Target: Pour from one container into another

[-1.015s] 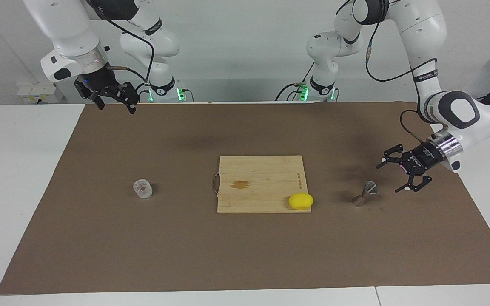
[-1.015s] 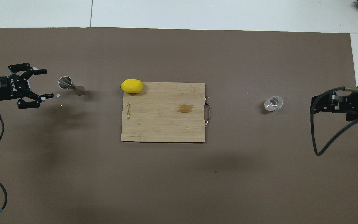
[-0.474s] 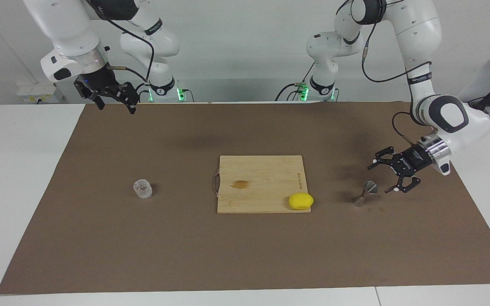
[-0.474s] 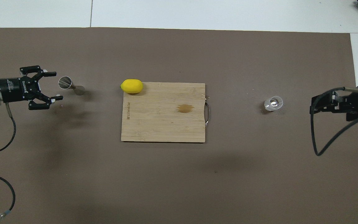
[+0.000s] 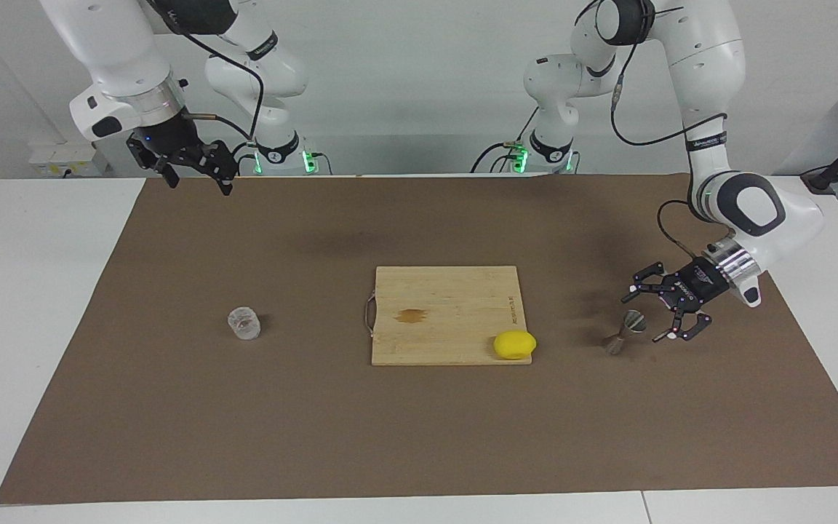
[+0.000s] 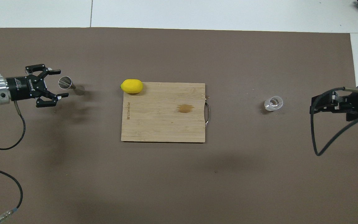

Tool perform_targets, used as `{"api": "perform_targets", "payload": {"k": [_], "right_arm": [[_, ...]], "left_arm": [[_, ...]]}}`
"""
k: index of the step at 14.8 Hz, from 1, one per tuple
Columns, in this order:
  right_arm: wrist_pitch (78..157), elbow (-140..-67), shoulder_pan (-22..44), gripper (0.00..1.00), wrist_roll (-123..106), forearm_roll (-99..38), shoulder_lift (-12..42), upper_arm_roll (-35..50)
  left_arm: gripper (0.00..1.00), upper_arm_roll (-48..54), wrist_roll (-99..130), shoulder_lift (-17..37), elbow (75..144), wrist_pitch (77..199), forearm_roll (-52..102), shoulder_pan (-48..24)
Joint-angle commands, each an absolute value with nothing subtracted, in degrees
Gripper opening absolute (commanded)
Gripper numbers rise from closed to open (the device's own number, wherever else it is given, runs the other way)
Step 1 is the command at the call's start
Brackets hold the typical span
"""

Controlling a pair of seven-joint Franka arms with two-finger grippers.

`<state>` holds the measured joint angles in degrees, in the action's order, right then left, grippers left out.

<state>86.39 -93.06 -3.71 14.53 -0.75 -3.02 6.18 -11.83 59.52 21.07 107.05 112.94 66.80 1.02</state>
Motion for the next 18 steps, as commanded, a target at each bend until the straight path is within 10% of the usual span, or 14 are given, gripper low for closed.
{"api": "perform_targets", "payload": {"k": [1, 7, 11, 18], "right_arm": [[86.6, -94.0, -4.7, 1.00, 14.9, -1.6, -4.0, 6.7], [86.6, -94.0, -4.6, 1.00, 14.9, -1.6, -4.0, 6.7], [86.6, -94.0, -4.7, 1.00, 14.9, -1.6, -4.0, 6.7], [86.6, -94.0, -4.6, 1.00, 14.9, -1.6, -4.1, 6.7]], "left_arm": [[1.00, -12.4, 58.4, 20.8, 108.4, 114.5, 68.4, -0.4], [0.82, -12.5, 58.4, 20.7, 108.7, 114.6, 68.4, -0.4], [0.00, -12.4, 58.3, 20.7, 108.7, 114.6, 68.4, -0.4], [0.00, -12.4, 59.1, 20.7, 103.0, 110.0, 66.2, -0.6]]}}
